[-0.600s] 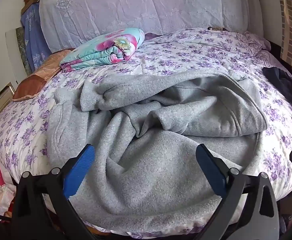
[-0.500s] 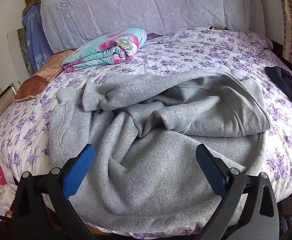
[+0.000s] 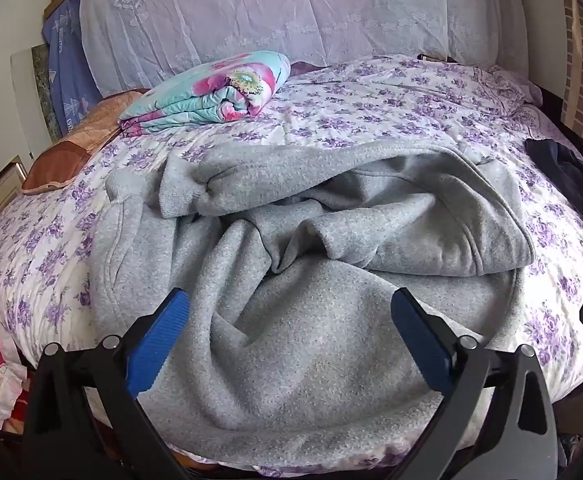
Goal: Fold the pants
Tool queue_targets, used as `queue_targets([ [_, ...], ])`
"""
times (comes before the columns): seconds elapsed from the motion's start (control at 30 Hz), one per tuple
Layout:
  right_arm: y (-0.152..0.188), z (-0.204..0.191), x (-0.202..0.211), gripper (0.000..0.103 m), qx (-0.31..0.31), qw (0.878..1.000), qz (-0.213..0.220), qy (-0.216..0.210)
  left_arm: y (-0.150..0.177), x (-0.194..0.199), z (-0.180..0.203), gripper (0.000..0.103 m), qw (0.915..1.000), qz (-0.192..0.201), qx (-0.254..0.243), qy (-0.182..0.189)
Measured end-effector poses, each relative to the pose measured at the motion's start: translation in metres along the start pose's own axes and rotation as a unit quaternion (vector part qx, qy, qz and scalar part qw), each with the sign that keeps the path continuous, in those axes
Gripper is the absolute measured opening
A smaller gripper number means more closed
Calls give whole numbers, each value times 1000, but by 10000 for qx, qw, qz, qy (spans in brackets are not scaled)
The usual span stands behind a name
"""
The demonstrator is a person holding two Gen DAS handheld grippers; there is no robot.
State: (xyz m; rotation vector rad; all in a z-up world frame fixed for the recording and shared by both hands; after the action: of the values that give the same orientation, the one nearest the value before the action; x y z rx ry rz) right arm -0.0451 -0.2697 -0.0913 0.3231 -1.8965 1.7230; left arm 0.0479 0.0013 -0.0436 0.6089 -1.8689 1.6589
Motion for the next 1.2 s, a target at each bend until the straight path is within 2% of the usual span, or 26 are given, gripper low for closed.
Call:
queue_targets([
  [0.17,-7,-2,9,100,89,9996,257,-41,0,-3,-5,98,10000,-42,71,39],
  [1.2,-1,-7,5,100,154,9997,129,-103,6,-7,-10,98,9997,-157,176,67],
])
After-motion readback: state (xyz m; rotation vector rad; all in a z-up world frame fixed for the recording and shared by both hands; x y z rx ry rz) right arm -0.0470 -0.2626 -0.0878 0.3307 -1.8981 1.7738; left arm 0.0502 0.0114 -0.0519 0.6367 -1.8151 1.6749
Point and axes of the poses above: each gripper's, at about its wrist camera, not at the fingertips, and x roughly against the way its jaws point, z to its right, y to its underside, the point moved 6 cm from there along -x, roughly the way its jaws point, and after that the axes turned 2 degrees about y, right-handed, at the moved point
